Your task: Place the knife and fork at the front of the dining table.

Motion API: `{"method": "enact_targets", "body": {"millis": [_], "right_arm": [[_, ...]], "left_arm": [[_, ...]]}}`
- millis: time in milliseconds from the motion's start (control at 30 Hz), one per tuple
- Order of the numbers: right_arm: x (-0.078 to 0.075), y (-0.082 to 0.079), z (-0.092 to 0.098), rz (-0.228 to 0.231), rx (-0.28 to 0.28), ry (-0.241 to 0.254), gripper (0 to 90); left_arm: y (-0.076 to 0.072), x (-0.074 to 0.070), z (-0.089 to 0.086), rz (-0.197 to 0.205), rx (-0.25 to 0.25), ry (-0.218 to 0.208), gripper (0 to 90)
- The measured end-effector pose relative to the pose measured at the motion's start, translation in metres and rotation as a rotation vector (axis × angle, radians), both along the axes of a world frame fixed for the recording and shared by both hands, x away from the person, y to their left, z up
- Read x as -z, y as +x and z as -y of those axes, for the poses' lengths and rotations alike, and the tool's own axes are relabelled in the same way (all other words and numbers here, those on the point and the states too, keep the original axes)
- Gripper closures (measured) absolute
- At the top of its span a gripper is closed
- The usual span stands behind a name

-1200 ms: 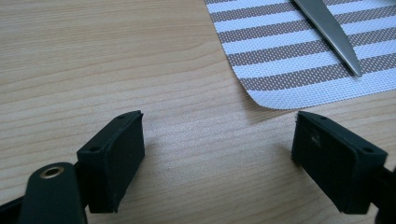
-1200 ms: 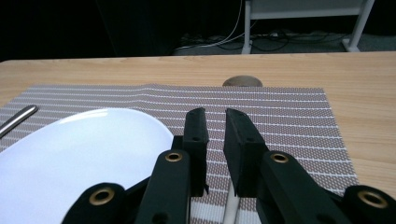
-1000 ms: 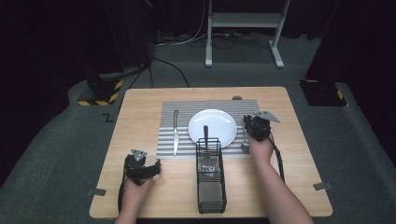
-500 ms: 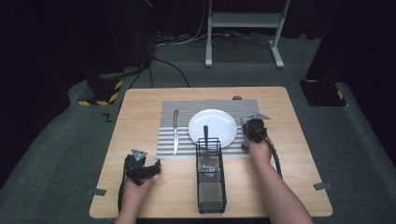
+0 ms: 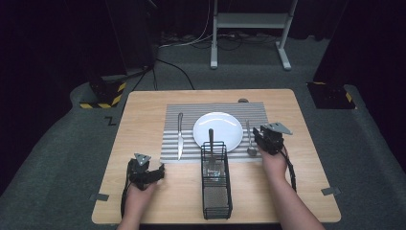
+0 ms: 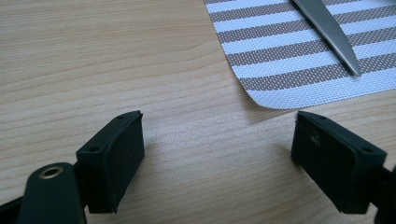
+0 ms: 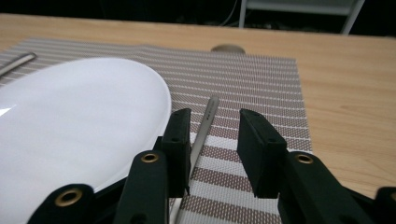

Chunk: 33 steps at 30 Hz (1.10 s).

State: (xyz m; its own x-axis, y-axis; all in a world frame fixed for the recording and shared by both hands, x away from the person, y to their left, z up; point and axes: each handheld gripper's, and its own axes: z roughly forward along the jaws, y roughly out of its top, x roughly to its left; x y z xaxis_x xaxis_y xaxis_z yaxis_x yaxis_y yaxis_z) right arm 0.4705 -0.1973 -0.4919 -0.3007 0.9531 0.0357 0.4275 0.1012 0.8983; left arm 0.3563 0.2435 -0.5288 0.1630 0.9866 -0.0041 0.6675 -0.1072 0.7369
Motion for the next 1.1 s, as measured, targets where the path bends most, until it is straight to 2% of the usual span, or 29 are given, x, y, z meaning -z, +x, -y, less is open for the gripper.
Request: {"method": "enact_targets", "body": {"millis": [367,533,633,767,933,1000,1100], "right_arm": [[-0.026,-0.063,0.000,0.167,-0.060,0.046,48.3],[-0.042,-0.089,-0.010,0.271,-0.109,0.094,42.2],[-0.051,-0.101,-0.020,0.329,-0.132,0.091,34.8],[-0.063,-0.112,-0.033,0.333,-0.169,0.150,32.9],[-0.077,-0.120,-0.057,0.360,-0.240,0.153,35.3],[-0.080,-0.119,-0.067,0.357,-0.268,0.155,38.4],[-0.084,-0.114,-0.085,0.360,-0.310,0.132,42.1]], "left_arm": [[0.000,0.000,0.000,0.001,-0.003,0.000,17.3],[0.000,0.000,0.001,0.002,-0.004,0.000,17.4],[0.000,0.000,0.001,0.002,-0.004,0.000,17.4],[0.000,0.000,0.001,0.002,-0.004,0.000,17.4],[0.000,0.000,0.000,0.002,-0.003,0.000,17.4],[0.000,0.000,0.000,0.002,-0.003,0.000,17.3],[0.000,0.000,0.000,0.002,-0.002,0.000,17.4]]}}
